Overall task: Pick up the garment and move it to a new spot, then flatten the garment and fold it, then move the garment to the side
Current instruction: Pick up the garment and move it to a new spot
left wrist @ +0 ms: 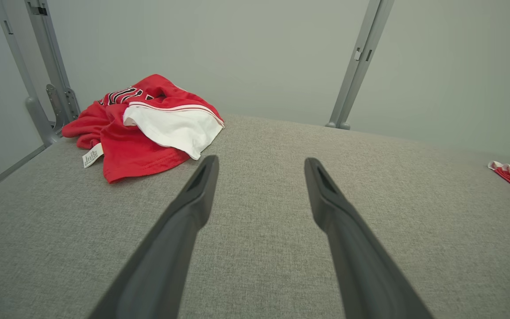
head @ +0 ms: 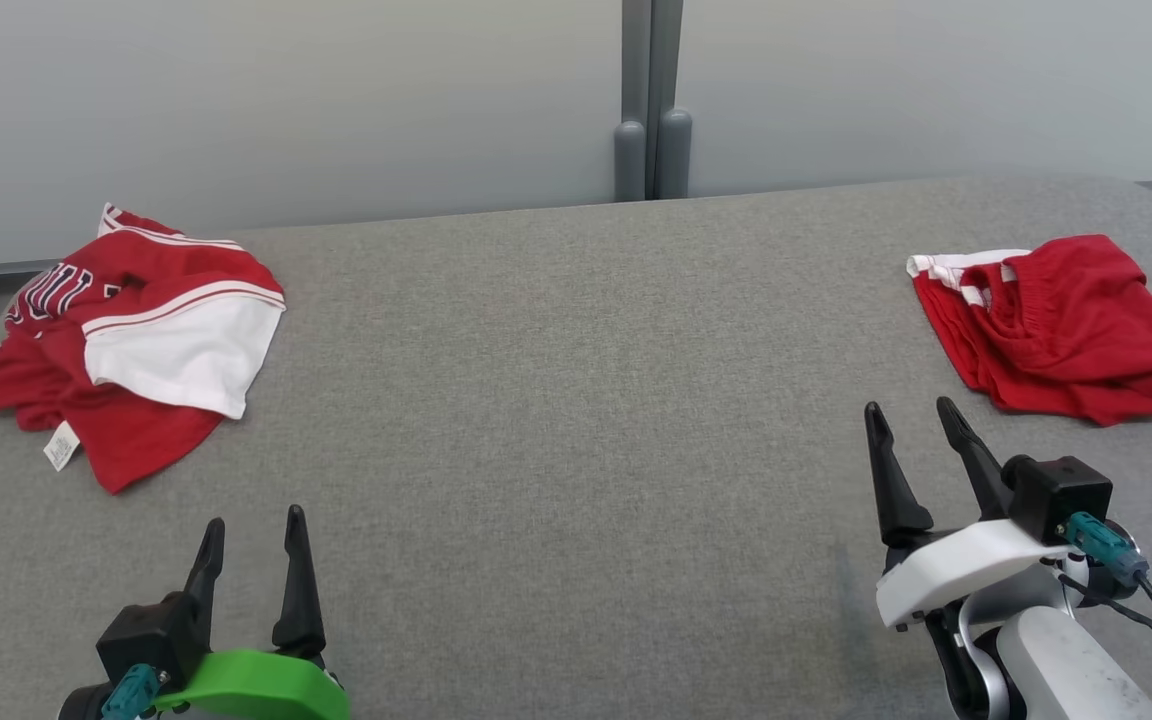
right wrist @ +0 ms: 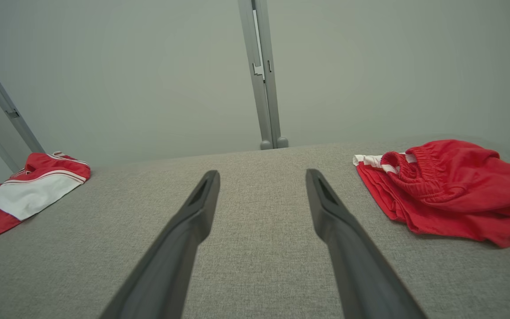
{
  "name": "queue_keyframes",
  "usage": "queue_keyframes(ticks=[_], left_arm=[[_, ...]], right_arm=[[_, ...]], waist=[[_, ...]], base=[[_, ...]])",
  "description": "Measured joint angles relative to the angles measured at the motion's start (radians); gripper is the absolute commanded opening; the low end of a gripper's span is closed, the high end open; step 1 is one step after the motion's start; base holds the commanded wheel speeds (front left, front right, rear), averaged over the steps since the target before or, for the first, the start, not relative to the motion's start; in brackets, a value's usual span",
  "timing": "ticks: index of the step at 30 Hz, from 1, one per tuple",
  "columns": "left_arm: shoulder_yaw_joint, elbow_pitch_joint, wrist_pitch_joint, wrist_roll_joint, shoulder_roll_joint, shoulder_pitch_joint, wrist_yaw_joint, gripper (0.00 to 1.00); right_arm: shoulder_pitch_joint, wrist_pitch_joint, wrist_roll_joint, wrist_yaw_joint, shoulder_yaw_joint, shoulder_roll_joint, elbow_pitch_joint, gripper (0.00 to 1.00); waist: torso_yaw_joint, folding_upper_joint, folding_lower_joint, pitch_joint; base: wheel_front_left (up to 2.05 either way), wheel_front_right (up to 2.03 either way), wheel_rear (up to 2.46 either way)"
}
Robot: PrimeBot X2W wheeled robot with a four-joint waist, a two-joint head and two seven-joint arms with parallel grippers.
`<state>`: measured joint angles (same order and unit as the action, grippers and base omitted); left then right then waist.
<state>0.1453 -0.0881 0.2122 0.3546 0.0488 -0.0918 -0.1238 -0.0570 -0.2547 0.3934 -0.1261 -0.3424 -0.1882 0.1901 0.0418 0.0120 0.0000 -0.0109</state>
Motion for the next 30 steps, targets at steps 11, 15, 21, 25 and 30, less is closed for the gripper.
queue_keyframes(ticks=[11, 15, 21, 25, 30], left_arm=[[-0.020, -0.010, 0.008, -0.009, -0.001, 0.000, 0.000, 1.00], [-0.051, -0.005, 0.009, -0.018, -0.001, -0.001, 0.000, 1.00], [-0.089, 0.008, 0.018, -0.025, -0.001, -0.022, 0.000, 1.00], [-0.087, 0.026, 0.018, -0.025, -0.001, -0.033, 0.000, 1.00], [-0.043, 0.033, 0.017, -0.025, -0.001, -0.033, 0.000, 1.00]], right_arm=[[0.007, 0.000, -0.018, 0.002, -0.037, 0.005, -0.029, 1.00], [0.004, 0.000, -0.025, 0.015, -0.068, 0.018, -0.034, 1.00], [-0.005, 0.009, -0.025, 0.036, -0.095, 0.031, -0.034, 1.00], [-0.016, 0.011, -0.025, 0.037, -0.094, 0.033, -0.033, 1.00], [-0.015, 0.011, -0.025, 0.029, -0.068, 0.033, -0.030, 1.00]], waist=[[-0.100, 0.0000, 0.0000, -0.012], [-0.150, 0.0000, 0.0000, -0.016], [-0.231, 0.0000, 0.0000, -0.022], [-0.287, 0.0000, 0.0000, -0.026], [-0.357, 0.0000, 0.0000, -0.030]], base=[[0.00, 0.00, 0.00], [0.00, 0.00, 0.00], [0.00, 0.00, 0.00], [0.00, 0.00, 0.00], [0.00, 0.00, 0.00]])
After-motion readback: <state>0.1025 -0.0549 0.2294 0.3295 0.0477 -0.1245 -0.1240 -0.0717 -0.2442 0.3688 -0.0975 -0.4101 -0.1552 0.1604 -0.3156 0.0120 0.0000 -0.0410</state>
